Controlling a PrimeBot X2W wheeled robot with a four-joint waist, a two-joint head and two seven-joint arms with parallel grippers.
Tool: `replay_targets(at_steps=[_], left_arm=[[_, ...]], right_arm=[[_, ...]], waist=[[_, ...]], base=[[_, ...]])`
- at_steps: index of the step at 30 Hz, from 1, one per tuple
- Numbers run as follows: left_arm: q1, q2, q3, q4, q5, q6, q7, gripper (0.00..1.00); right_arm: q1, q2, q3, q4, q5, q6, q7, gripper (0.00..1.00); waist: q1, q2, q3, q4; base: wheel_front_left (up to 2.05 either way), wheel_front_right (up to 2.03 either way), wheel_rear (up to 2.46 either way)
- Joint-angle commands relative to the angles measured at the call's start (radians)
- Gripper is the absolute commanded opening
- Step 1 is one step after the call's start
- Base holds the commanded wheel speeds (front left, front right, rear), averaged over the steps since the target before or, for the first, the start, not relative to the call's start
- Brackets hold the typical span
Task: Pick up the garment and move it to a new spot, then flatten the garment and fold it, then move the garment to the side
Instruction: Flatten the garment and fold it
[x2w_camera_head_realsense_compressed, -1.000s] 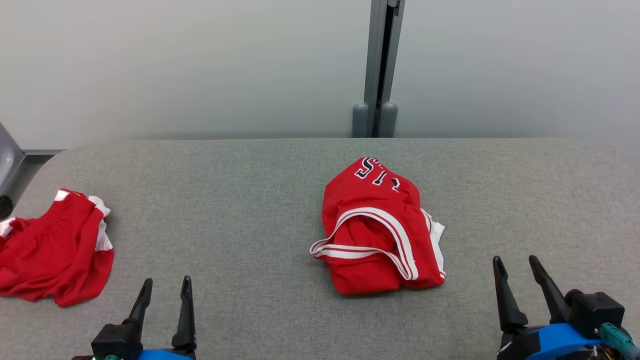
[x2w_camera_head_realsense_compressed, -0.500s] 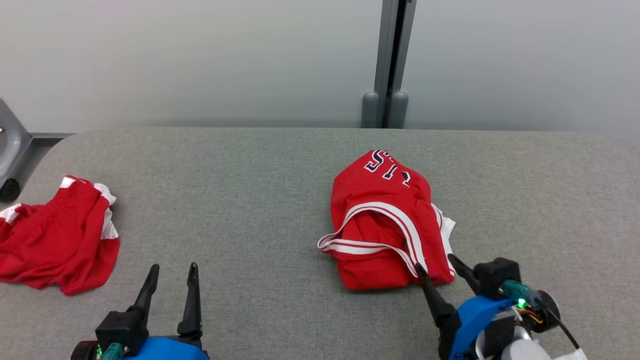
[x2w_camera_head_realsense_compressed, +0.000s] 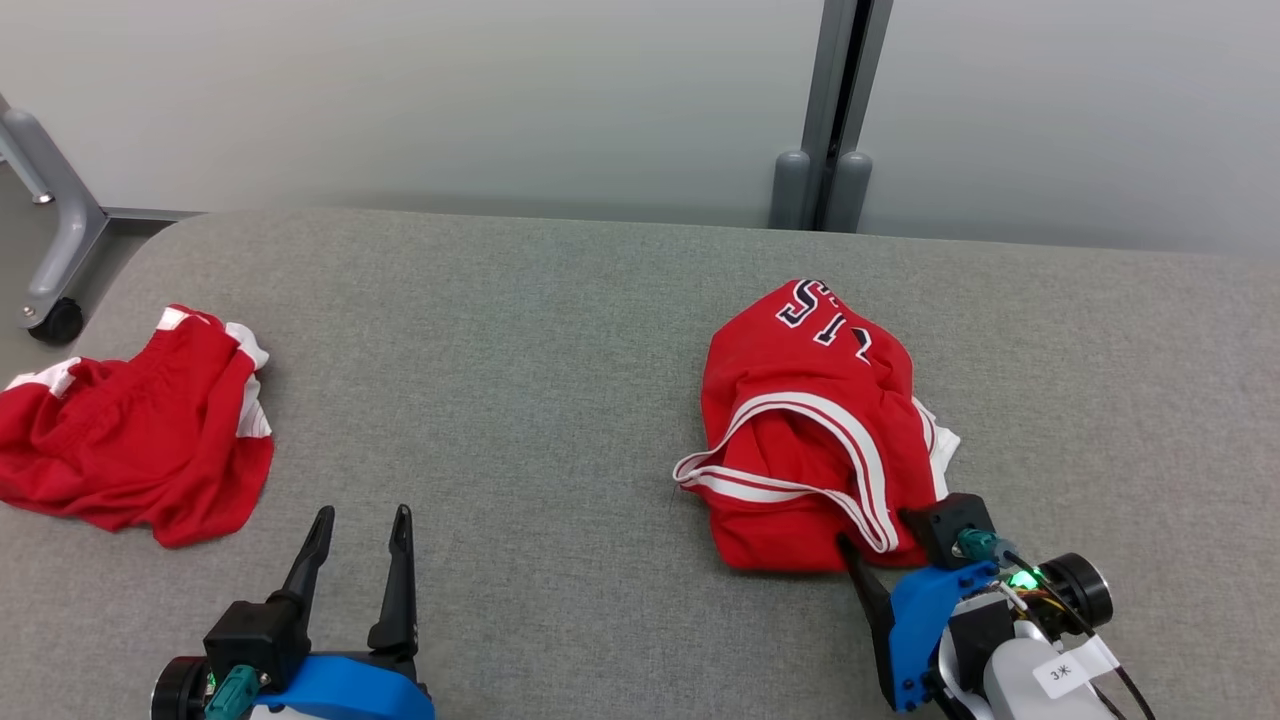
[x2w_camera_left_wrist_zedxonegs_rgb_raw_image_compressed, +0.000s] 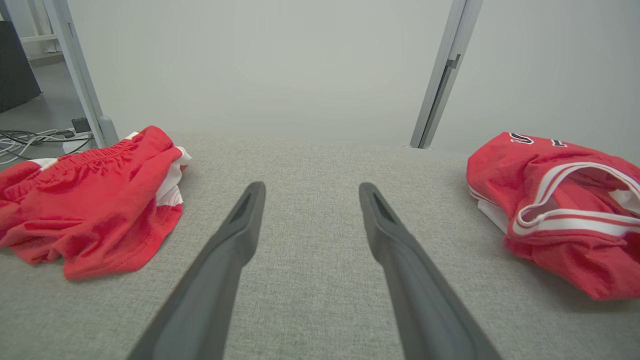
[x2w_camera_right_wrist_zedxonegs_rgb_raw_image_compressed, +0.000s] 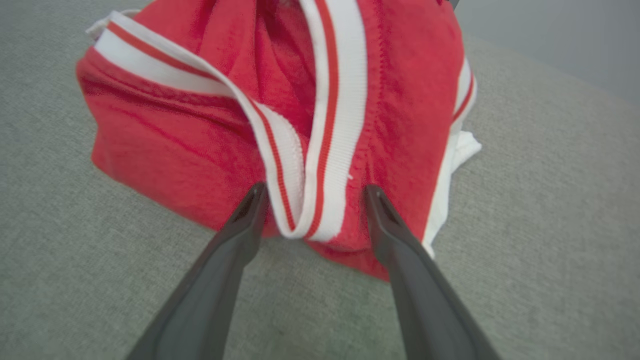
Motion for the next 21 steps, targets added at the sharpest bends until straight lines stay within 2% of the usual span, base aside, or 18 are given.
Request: replay_targets(at_steps=[1, 2, 3, 7, 12, 17, 21], left_arm=[[-0.010, 0.001, -0.003, 0.003, 0.003, -0.005, -0.002, 1.00], [-0.011, 0.000, -0.005, 0.004, 0.003, -0.005, -0.002, 1.00], [-0.011, 0.001, -0.007, 0.006, 0.003, -0.006, -0.002, 1.00], [-0.004, 0.005, -0.006, 0.005, 0.000, -0.004, -0.003, 1.00], [0.009, 0.007, -0.006, -0.003, -0.003, 0.001, -0.003, 1.00], [0.008, 0.008, -0.008, -0.016, -0.004, 0.003, -0.003, 1.00], [-0.009, 0.008, -0.009, -0.030, 0.001, 0.008, -0.003, 1.00]], right_arm=[[-0.020, -0.005, -0.006, 0.007, -0.003, 0.000, -0.016, 0.71], [-0.027, -0.005, -0.014, 0.012, -0.004, 0.000, -0.028, 0.32], [-0.028, -0.005, -0.024, 0.020, -0.002, 0.000, -0.036, 0.00], [-0.034, -0.004, -0.048, -0.008, 0.020, 0.000, -0.088, 0.00], [-0.052, -0.004, -0.049, -0.100, 0.051, 0.000, -0.099, 0.00], [-0.102, -0.004, 0.025, -0.251, 0.116, 0.000, -0.079, 0.00], [-0.198, -0.005, 0.102, -0.337, 0.119, 0.000, -0.065, 0.00]], waist=[[-0.0001, -0.0001, -0.001, 0.003], [-0.0001, -0.0001, -0.002, 0.006], [-0.0001, -0.0001, -0.005, 0.008], [-0.0001, -0.0001, -0.021, 0.013], [-0.0001, -0.0001, -0.038, 0.012], [-0.0001, -0.0001, -0.038, 0.008], [-0.0001, -0.0001, -0.019, 0.006]], base=[[0.00, 0.00, 0.00], [0.00, 0.00, 0.00], [0.00, 0.00, 0.00], [0.00, 0.00, 0.00], [0.00, 0.00, 0.00], [0.00, 0.00, 0.00], [0.00, 0.00, 0.00]])
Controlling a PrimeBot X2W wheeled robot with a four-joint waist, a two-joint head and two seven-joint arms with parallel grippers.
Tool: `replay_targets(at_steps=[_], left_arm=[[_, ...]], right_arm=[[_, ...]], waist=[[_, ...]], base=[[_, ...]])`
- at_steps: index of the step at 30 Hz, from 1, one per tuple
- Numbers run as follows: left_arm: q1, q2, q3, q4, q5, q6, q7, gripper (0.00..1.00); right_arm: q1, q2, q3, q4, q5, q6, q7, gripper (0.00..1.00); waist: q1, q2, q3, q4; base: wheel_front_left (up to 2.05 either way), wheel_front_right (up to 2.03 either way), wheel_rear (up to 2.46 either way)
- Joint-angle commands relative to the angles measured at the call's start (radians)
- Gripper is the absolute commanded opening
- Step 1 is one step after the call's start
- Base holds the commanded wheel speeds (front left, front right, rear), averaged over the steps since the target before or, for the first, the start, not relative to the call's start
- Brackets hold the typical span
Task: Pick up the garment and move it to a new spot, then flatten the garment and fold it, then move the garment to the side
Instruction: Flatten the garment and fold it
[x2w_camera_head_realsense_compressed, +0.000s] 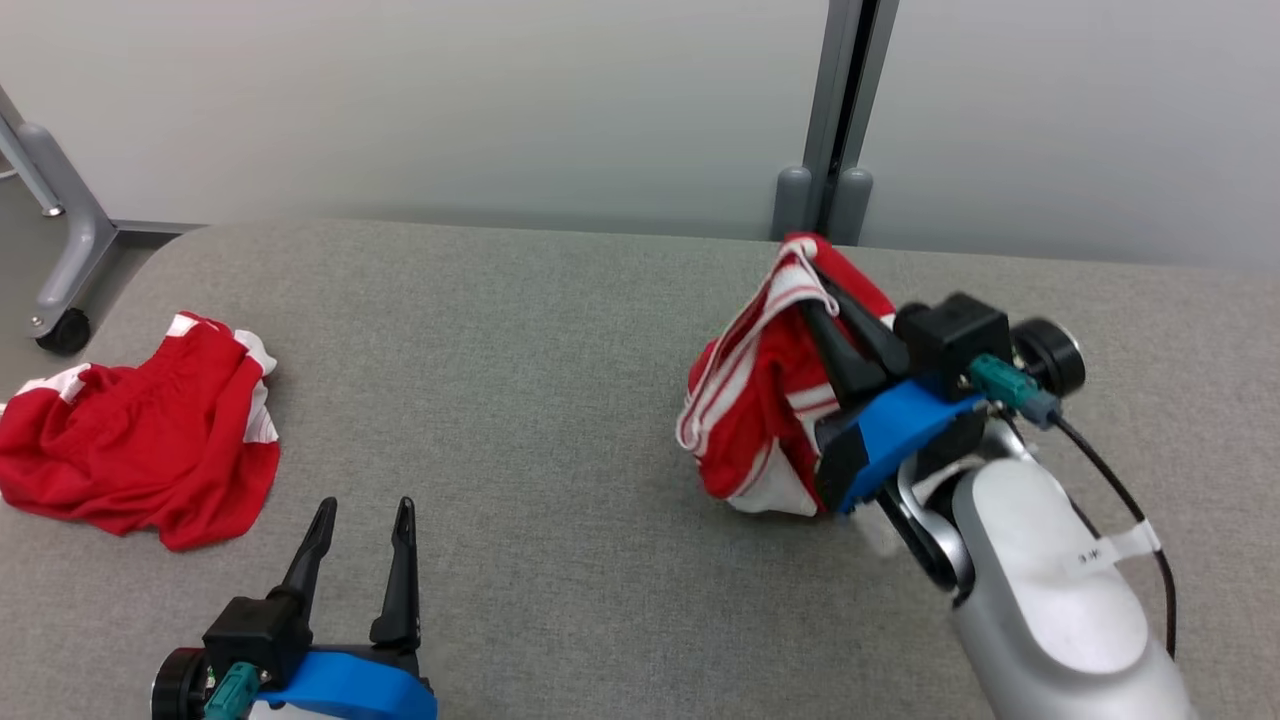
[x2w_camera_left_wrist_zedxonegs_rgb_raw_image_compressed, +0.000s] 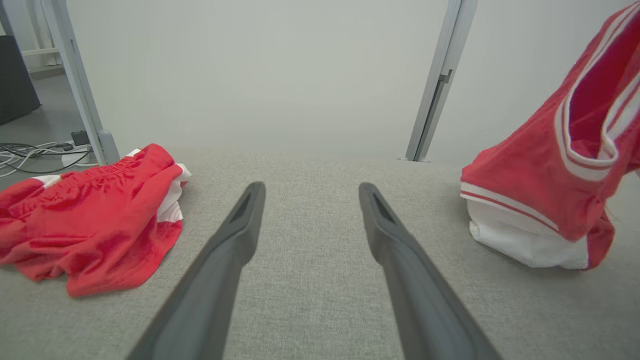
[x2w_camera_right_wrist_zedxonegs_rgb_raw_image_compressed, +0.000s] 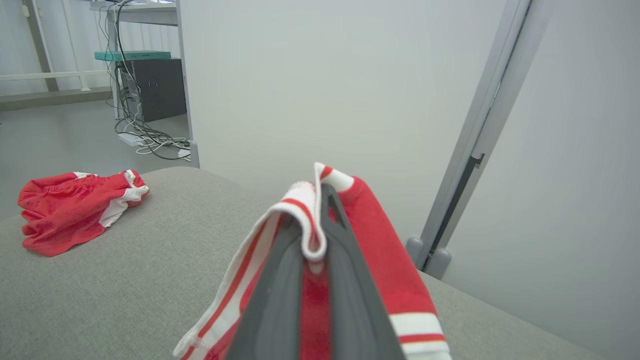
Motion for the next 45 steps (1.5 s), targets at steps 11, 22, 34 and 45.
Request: replay_targets(at_steps=[11, 22, 34, 45], left_arm=[[-0.060, -0.016, -0.008, -0.028, 0.017, -0.003, -0.003, 1.00], [-0.064, -0.024, 0.004, -0.040, 0.027, -0.004, -0.003, 1.00], [-0.079, -0.030, 0.014, -0.051, 0.038, -0.016, -0.003, 1.00], [-0.110, -0.043, 0.001, -0.037, 0.055, -0.039, -0.003, 1.00]], right_arm=[[-0.430, -0.004, 0.159, 0.077, 0.221, 0.000, -0.062, 0.00], [-0.617, -0.005, 0.190, 0.139, 0.355, 0.000, -0.207, 0.00], [-0.356, -0.140, 0.015, 0.381, 0.109, 0.000, -0.205, 0.00], [-0.350, -0.216, -0.213, 0.656, -0.054, 0.000, -0.215, 1.00]], waist=[[0.0000, -0.0002, 0.061, 0.033], [0.0000, -0.0002, 0.069, 0.045], [0.0000, -0.0002, 0.112, 0.019], [0.0000, -0.0002, 0.148, 0.054]], base=[[0.00, 0.00, 0.00], [0.00, 0.00, 0.00], [0.00, 0.00, 0.00], [0.00, 0.00, 0.00]])
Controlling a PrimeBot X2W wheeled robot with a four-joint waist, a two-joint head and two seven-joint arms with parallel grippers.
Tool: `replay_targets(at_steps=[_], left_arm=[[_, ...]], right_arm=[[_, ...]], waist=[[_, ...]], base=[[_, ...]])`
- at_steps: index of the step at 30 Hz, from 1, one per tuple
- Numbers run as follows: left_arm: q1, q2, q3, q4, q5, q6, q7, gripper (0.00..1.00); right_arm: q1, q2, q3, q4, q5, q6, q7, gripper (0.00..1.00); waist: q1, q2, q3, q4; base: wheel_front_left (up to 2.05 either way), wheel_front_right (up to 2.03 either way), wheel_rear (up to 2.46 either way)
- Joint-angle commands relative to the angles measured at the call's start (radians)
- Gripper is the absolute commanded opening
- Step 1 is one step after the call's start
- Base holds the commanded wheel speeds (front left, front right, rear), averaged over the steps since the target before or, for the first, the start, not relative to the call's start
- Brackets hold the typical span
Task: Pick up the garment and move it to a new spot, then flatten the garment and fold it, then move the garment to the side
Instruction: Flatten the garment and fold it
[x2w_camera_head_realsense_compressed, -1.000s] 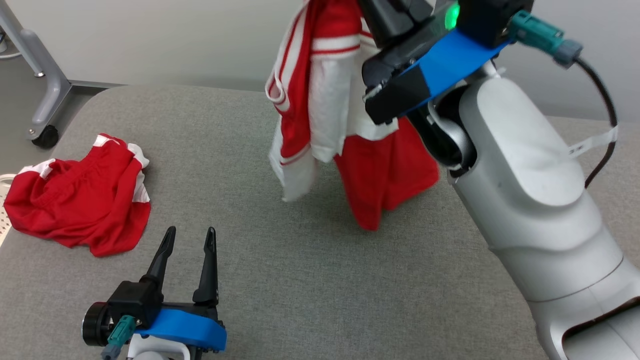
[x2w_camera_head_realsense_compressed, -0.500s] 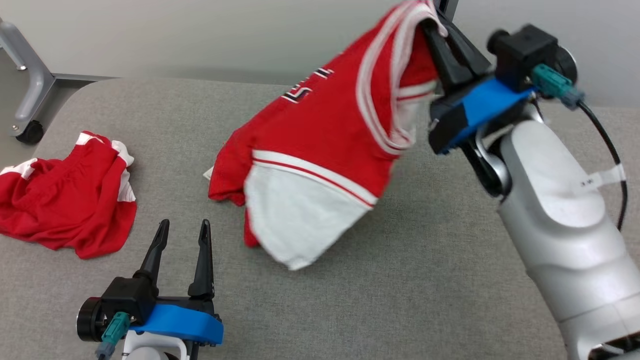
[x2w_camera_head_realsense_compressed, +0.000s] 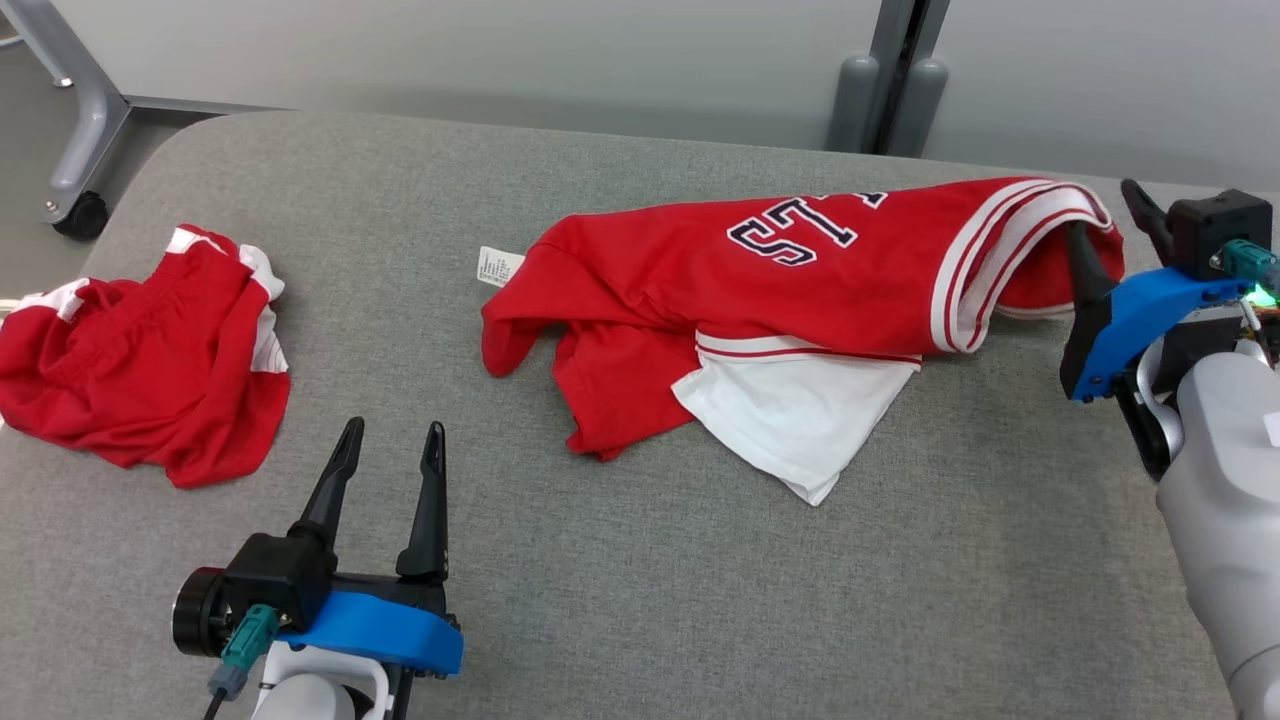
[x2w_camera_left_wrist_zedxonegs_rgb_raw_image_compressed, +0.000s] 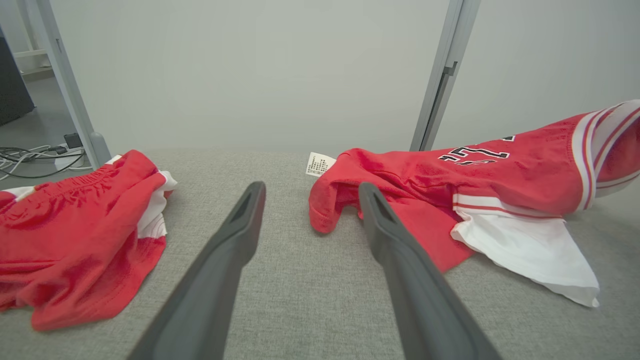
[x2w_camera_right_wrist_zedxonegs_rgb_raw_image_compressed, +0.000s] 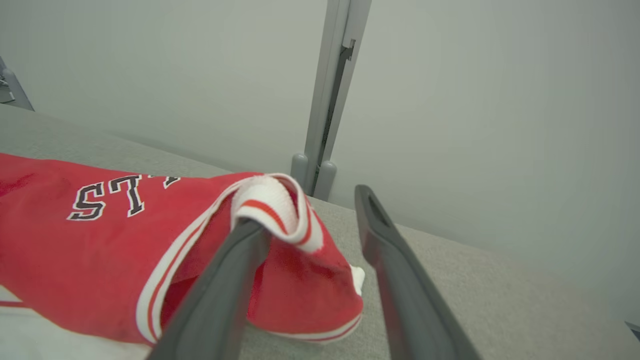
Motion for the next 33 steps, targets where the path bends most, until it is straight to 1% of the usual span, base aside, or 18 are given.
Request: replay_targets(at_steps=[1, 5, 7, 11, 14, 17, 19, 20, 24, 27, 30, 33], left_arm=[[-0.015, -0.001, 0.000, 0.001, 0.003, -0.004, -0.003, 1.00], [-0.002, 0.001, 0.004, 0.011, 0.007, -0.005, -0.003, 1.00], [0.007, 0.002, 0.006, 0.015, 0.008, -0.004, -0.003, 1.00], [0.025, 0.001, 0.009, 0.017, 0.005, -0.001, -0.003, 1.00], [0.035, 0.003, 0.010, 0.019, 0.003, -0.001, -0.003, 1.00], [0.042, 0.003, 0.012, 0.017, -0.001, 0.000, -0.003, 1.00], [0.041, 0.003, 0.014, 0.013, -0.003, 0.002, -0.003, 1.00], [0.041, 0.005, 0.016, 0.008, -0.006, 0.004, -0.003, 1.00], [0.031, 0.002, 0.015, -0.003, -0.005, 0.007, -0.003, 1.00], [0.026, 0.003, 0.015, -0.004, -0.003, 0.006, -0.003, 1.00], [0.021, 0.004, 0.015, -0.006, -0.003, 0.006, -0.003, 1.00], [0.015, 0.003, 0.016, -0.007, -0.003, 0.006, -0.003, 1.00]], right_arm=[[-0.007, -0.007, -0.011, 0.017, -0.014, 0.000, 0.011, 1.00], [0.017, -0.006, -0.052, 0.100, -0.072, 0.000, 0.086, 1.00], [0.034, -0.004, -0.070, 0.120, -0.098, 0.000, 0.110, 1.00], [0.082, 0.040, -0.068, 0.110, -0.141, 0.000, 0.101, 1.00], [0.131, 0.104, -0.020, 0.075, -0.137, 0.000, 0.058, 1.00], [0.187, 0.155, 0.047, 0.032, -0.112, 0.000, 0.037, 1.00], [0.222, 0.181, 0.111, 0.004, -0.085, 0.000, 0.039, 1.00], [0.250, 0.197, 0.176, -0.019, -0.054, 0.000, 0.060, 1.00], [0.288, 0.206, 0.279, -0.059, 0.010, 0.000, 0.116, 1.00], [0.298, 0.207, 0.342, -0.077, 0.035, 0.000, 0.158, 1.00], [0.289, 0.206, 0.383, -0.077, 0.044, 0.000, 0.195, 1.00], [0.269, 0.197, 0.401, -0.059, 0.031, 0.000, 0.226, 1.00]], waist=[[-0.0001, 0.0000, -0.002, 0.001], [-0.0001, 0.0000, -0.023, -0.002], [-0.0001, 0.0000, -0.038, -0.007], [-0.0001, 0.0000, -0.069, -0.020], [-0.0001, 0.0000, -0.090, -0.027], [-0.0001, 0.0000, -0.100, -0.029], [-0.0001, 0.0000, -0.098, -0.029], [-0.0001, 0.0000, -0.091, -0.027], [-0.0001, 0.0000, -0.073, -0.014], [-0.0001, 0.0000, -0.058, -0.002], [-0.0001, 0.0000, -0.043, 0.008], [-0.0001, 0.0000, -0.034, 0.017]], base=[[0.00, 0.00, 0.00], [0.00, 0.00, 0.00], [0.00, 0.00, 0.00], [0.00, 0.00, 0.00], [0.00, 0.00, 0.00], [0.00, 0.00, 0.00], [0.00, 0.00, 0.00], [0.00, 0.00, 0.00], [0.00, 0.00, 0.00], [0.00, 0.00, 0.00], [0.00, 0.00, 0.00], [0.00, 0.00, 0.00]])
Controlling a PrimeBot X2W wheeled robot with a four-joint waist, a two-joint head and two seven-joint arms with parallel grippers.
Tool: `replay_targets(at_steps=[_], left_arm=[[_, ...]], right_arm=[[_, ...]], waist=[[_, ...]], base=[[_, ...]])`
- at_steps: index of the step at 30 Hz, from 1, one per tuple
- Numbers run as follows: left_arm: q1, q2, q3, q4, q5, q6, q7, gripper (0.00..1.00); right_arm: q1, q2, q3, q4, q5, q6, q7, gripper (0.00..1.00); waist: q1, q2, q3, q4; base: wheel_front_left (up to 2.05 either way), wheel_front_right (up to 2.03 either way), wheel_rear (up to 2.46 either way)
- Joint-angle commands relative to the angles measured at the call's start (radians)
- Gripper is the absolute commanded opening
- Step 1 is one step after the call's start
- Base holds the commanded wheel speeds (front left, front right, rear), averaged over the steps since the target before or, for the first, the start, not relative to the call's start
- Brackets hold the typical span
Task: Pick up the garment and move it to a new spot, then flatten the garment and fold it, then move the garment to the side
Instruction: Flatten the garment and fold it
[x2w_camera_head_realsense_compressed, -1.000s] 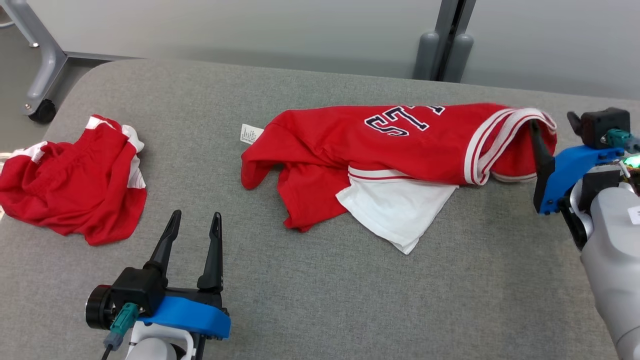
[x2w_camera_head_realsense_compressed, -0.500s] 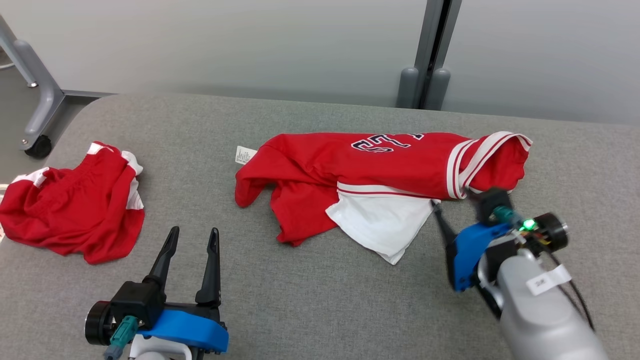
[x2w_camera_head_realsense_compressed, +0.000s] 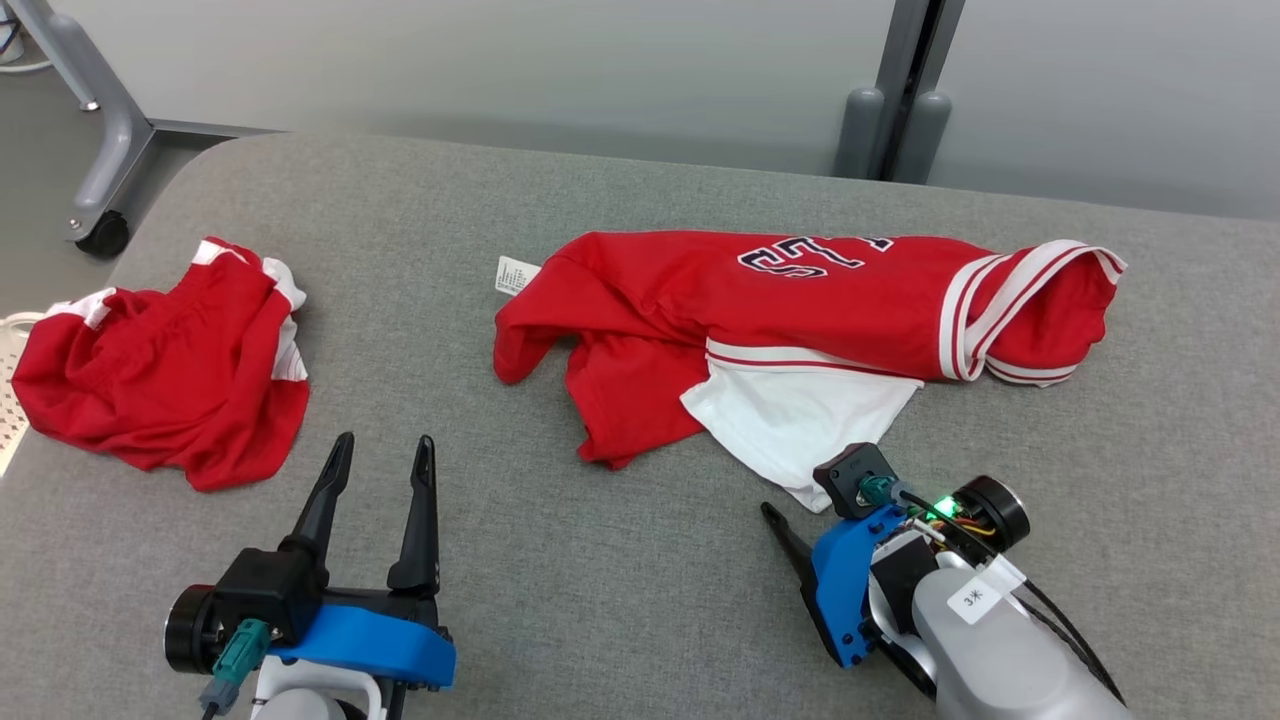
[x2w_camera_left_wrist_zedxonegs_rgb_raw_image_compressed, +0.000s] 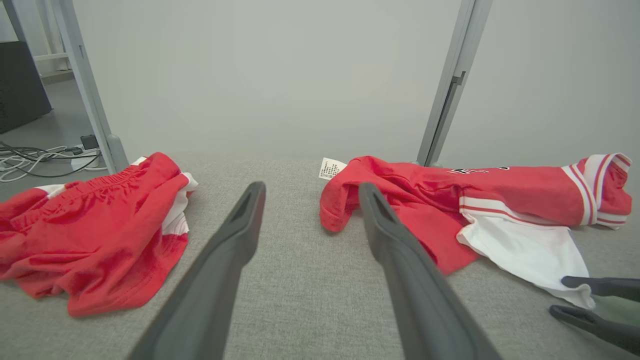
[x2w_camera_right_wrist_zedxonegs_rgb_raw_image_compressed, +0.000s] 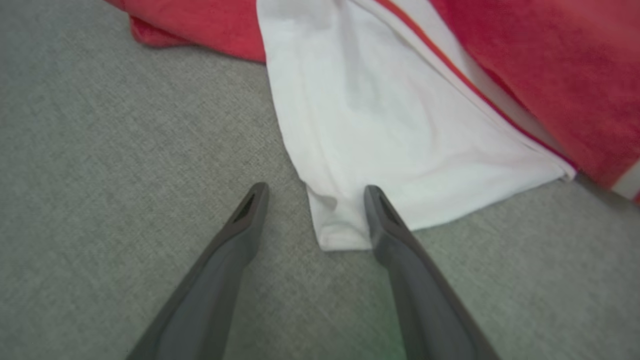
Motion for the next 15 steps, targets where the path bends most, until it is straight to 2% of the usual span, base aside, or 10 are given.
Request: replay_targets(at_steps=[1, 4, 5, 6, 8, 15], left_arm=[[-0.013, 0.000, 0.003, -0.003, 0.002, 0.003, -0.003, 1.00], [-0.014, -0.001, 0.006, -0.007, 0.005, 0.006, -0.003, 1.00], [-0.014, -0.002, 0.006, -0.008, 0.005, 0.006, -0.003, 1.00], [-0.015, -0.002, 0.007, -0.008, 0.005, 0.006, -0.003, 1.00], [-0.017, -0.001, 0.008, -0.008, 0.007, 0.005, -0.003, 1.00], [-0.012, 0.003, 0.013, -0.005, 0.006, 0.005, -0.003, 1.00]], right_arm=[[-0.012, -0.011, 0.002, 0.012, -0.006, 0.000, 0.013, 1.00], [-0.018, -0.021, -0.017, 0.036, -0.030, 0.000, 0.033, 1.00], [-0.021, -0.025, -0.029, 0.043, -0.037, -0.001, 0.038, 0.80], [-0.023, -0.026, -0.039, 0.048, -0.046, -0.001, 0.040, 0.35], [-0.024, -0.028, -0.060, 0.055, -0.061, -0.001, 0.034, 0.00], [0.002, -0.026, -0.142, 0.032, -0.070, -0.001, -0.011, 0.00]], waist=[[0.0000, -0.0001, 0.005, 0.004], [0.0000, -0.0001, 0.011, 0.005], [0.0000, -0.0001, 0.013, 0.004], [0.0000, -0.0001, 0.014, 0.003], [0.0000, -0.0001, 0.014, -0.004], [0.0000, -0.0001, -0.001, -0.040]], base=[[0.00, 0.00, 0.00], [0.00, 0.00, 0.00], [0.00, 0.00, 0.00], [0.00, 0.00, 0.00], [0.00, 0.00, 0.00], [0.00, 0.00, 0.00]])
